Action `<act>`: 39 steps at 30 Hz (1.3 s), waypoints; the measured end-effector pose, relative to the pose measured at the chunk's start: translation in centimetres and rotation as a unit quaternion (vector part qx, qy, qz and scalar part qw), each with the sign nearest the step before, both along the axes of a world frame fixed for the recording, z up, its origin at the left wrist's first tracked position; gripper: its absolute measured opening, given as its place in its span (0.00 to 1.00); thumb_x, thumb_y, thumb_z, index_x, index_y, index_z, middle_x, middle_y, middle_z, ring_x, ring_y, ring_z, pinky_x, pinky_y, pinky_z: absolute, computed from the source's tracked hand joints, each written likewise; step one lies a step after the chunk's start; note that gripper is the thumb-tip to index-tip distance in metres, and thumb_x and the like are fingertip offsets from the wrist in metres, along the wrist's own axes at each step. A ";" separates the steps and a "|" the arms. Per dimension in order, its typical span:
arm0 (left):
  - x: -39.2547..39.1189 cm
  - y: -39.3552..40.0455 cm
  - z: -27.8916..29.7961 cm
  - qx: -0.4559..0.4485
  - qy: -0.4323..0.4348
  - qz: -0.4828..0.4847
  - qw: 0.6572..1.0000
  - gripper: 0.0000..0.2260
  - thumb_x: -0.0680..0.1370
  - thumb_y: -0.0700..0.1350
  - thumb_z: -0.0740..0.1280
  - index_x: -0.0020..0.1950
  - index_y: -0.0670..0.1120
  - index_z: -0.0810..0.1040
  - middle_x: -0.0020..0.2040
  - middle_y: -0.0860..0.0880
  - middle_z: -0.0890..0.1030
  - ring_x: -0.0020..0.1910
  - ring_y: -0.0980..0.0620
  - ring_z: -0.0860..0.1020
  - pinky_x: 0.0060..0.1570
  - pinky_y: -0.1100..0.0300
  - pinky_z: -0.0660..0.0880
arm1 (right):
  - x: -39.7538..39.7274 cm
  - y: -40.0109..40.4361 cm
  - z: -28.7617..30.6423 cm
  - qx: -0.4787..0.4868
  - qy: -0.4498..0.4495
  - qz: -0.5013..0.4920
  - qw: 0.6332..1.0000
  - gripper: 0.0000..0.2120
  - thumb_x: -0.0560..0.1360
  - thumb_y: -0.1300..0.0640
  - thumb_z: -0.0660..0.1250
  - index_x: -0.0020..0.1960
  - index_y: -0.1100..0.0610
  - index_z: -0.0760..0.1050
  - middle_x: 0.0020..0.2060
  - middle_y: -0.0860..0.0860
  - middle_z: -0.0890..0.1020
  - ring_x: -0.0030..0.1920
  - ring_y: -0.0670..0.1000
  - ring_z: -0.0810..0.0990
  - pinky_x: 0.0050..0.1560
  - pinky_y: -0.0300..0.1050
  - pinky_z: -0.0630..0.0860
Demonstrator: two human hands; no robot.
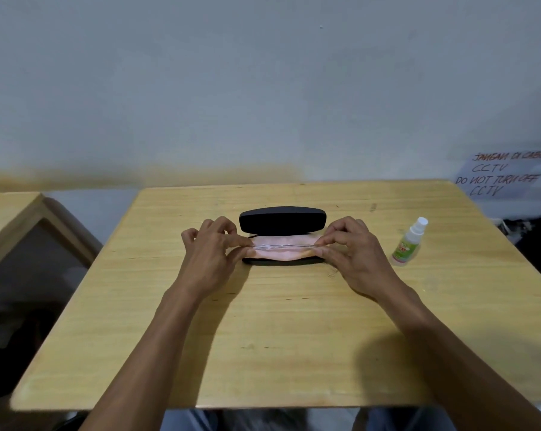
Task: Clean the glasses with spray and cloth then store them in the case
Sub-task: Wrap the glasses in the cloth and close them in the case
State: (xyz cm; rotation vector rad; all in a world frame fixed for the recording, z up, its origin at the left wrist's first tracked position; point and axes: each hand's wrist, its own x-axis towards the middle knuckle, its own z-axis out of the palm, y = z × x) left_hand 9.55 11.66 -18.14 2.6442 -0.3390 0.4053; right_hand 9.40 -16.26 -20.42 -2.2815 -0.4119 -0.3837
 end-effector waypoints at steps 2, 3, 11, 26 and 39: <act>0.3 0.1 -0.3 0.006 0.006 -0.003 1.000 0.09 0.75 0.58 0.69 0.51 0.60 0.86 0.49 0.58 0.73 0.54 0.54 0.71 0.54 0.54 0.54 | 0.1 0.0 -0.2 -0.002 0.009 0.000 1.000 0.06 0.73 0.53 0.76 0.48 0.53 0.85 0.48 0.47 0.78 0.54 0.50 0.74 0.49 0.27 0.67; 0.4 0.1 -0.3 0.009 0.007 -0.005 1.000 0.08 0.75 0.58 0.69 0.51 0.60 0.86 0.49 0.58 0.73 0.54 0.54 0.70 0.54 0.54 0.54 | 0.2 0.1 -0.3 -0.001 0.016 0.002 1.000 0.06 0.73 0.54 0.76 0.48 0.54 0.85 0.48 0.47 0.78 0.54 0.50 0.74 0.49 0.25 0.68; 1.3 0.3 -0.1 0.004 0.034 -0.013 0.999 0.06 0.75 0.57 0.71 0.49 0.61 0.86 0.48 0.58 0.72 0.53 0.55 0.68 0.51 0.55 0.53 | 0.5 0.0 -0.2 0.008 0.072 -0.001 0.997 0.05 0.73 0.53 0.76 0.48 0.52 0.86 0.49 0.48 0.78 0.55 0.48 0.74 0.49 0.23 0.67; 1.5 0.2 0.1 -0.059 0.115 -0.006 0.992 0.09 0.74 0.57 0.72 0.51 0.57 0.87 0.43 0.60 0.74 0.54 0.55 0.68 0.51 0.55 0.54 | 0.3 -0.6 -0.1 0.009 0.103 -0.002 0.995 0.08 0.74 0.50 0.75 0.52 0.48 0.87 0.48 0.45 0.76 0.53 0.46 0.74 0.46 0.31 0.66; 0.0 -0.2 0.1 -0.088 0.083 0.009 0.993 0.11 0.74 0.58 0.72 0.55 0.59 0.85 0.48 0.55 0.80 0.52 0.55 0.74 0.54 0.54 0.59 | -0.1 -0.5 -0.2 0.020 0.074 -0.016 0.997 0.12 0.73 0.50 0.76 0.56 0.49 0.86 0.49 0.44 0.78 0.52 0.43 0.75 0.46 0.25 0.67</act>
